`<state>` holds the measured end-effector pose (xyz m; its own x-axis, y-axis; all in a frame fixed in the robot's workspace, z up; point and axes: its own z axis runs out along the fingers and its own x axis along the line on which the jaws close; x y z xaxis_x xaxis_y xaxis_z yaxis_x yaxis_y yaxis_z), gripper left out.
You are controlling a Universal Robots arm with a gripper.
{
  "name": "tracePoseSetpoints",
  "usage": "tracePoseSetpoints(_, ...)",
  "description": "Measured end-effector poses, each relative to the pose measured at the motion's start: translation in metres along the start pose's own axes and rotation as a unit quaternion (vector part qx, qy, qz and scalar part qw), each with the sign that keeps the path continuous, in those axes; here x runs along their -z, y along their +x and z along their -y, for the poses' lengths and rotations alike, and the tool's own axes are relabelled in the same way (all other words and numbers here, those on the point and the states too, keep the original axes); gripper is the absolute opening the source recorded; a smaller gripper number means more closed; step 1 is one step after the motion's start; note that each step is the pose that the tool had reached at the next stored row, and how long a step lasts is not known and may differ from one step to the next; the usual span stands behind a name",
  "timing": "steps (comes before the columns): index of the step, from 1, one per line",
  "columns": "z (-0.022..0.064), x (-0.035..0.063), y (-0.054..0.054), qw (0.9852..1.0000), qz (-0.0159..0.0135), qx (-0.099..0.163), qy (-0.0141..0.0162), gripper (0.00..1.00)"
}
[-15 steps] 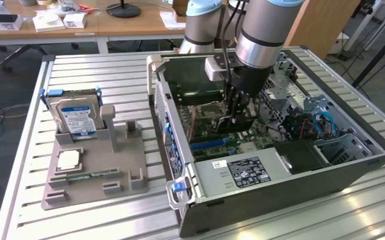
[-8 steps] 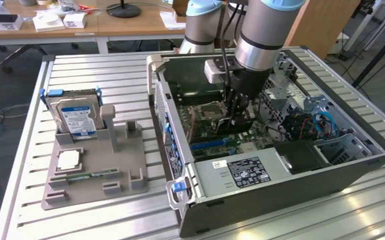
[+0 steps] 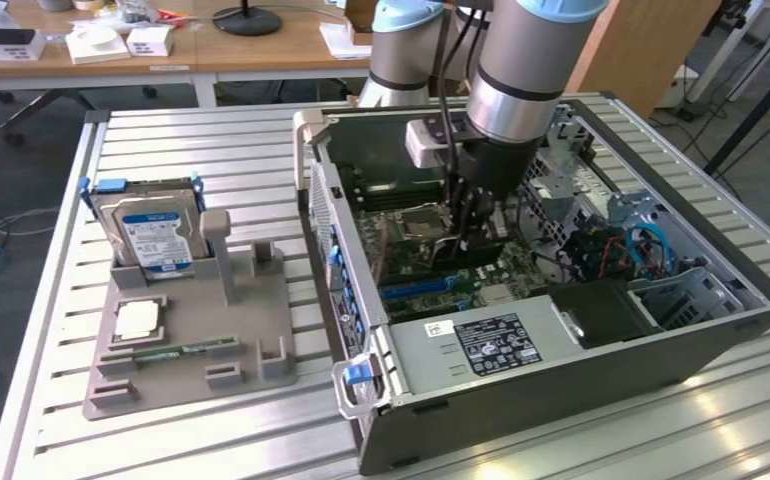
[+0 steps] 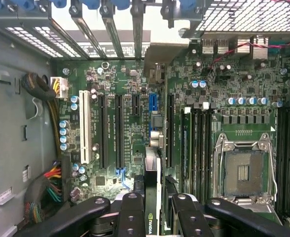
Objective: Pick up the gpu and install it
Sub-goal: 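Insert the gpu into the slot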
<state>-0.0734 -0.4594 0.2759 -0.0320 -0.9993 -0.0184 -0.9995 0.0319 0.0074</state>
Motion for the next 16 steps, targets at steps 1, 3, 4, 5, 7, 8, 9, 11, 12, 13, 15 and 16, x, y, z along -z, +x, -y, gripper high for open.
tracePoseSetpoints(1,-0.0006,-0.0001,0.0,1.0,-0.0001,0.0,0.0,0.26)
tracePoseSetpoints(3,-0.0016,-0.0003,0.0001,1.0,-0.0001,0.0,-0.0001,0.26)
tracePoseSetpoints(4,-0.0021,-0.0003,0.0001,1.0,-0.0001,0.0,-0.0001,0.26)
tracePoseSetpoints(5,-0.0021,-0.0003,0.0001,1.0,-0.0001,0.0,-0.0001,0.26)
tracePoseSetpoints(7,-0.0021,-0.0003,0.0001,1.0,-0.0001,0.0,-0.0001,0.26)
tracePoseSetpoints(8,-0.0021,-0.0003,0.0001,1.0,-0.0001,0.0,-0.0001,0.26)
tracePoseSetpoints(9,-0.0022,-0.0003,0.0003,1.0,-0.0001,0.0,-0.0001,0.26)
tracePoseSetpoints(11,-0.0023,-0.0003,0.0011,1.0,-0.0001,0.0,-0.0001,0.26)
tracePoseSetpoints(12,-0.0022,-0.0003,0.0015,1.0,-0.0001,0.0,-0.0001,0.26)
tracePoseSetpoints(13,-0.0022,-0.0003,0.0019,1.0,-0.0001,0.0,-0.0001,0.26)
tracePoseSetpoints(15,-0.0022,-0.0003,0.0023,1.0,-0.0001,0.0,-0.0001,0.26)
tracePoseSetpoints(16,-0.0022,-0.0003,0.0023,1.0,-0.0001,0.0,-0.0001,0.26)
